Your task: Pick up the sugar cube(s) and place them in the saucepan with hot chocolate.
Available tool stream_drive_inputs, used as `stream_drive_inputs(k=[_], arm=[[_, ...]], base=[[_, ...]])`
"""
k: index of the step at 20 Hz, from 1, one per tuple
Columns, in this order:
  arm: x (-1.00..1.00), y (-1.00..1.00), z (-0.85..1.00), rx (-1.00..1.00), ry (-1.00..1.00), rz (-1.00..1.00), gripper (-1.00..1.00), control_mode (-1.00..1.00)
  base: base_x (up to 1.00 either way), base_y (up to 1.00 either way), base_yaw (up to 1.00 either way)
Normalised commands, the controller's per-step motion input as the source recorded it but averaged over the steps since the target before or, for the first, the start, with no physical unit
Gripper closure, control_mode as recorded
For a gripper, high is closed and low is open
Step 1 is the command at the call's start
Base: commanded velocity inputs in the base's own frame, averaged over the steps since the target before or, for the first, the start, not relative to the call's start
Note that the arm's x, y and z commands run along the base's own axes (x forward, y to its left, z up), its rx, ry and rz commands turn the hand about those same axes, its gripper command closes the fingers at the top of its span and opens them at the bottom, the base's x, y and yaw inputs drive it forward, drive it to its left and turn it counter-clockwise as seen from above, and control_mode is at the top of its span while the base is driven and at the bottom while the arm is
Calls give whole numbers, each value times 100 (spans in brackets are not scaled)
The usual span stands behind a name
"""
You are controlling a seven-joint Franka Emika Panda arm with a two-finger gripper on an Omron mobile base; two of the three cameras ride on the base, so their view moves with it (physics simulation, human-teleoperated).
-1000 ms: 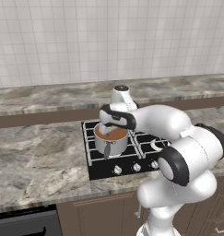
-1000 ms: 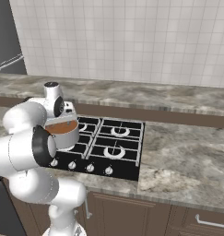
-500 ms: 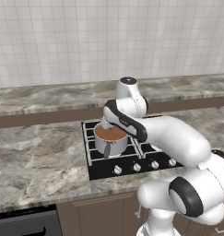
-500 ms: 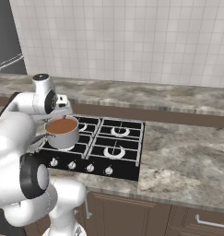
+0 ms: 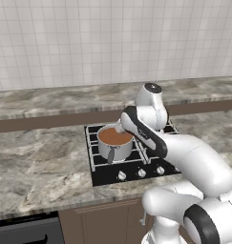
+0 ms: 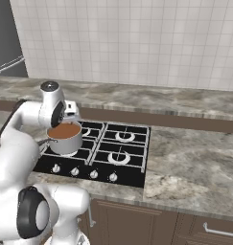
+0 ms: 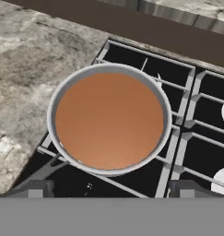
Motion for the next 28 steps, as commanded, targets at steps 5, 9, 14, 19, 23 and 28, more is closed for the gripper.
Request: stream_drive_inputs(k=[5, 9, 14, 19, 23, 28], arm=[[-12, -21, 2, 5, -7, 0, -100, -100], [-30, -21, 1, 5, -10, 0, -100, -100], [-53, -10, 16, 7, -5, 0, -100, -100], [-72, -6, 19, 9, -6, 0, -100, -100], [-68, -19, 20, 9, -1, 0, -100, -100], [-69, -39, 14, 10, 0, 0, -100, -100]], base=[[0, 0, 0], [0, 0, 0], [0, 0, 0], [0, 0, 0], [0, 0, 0], [0, 0, 0]])
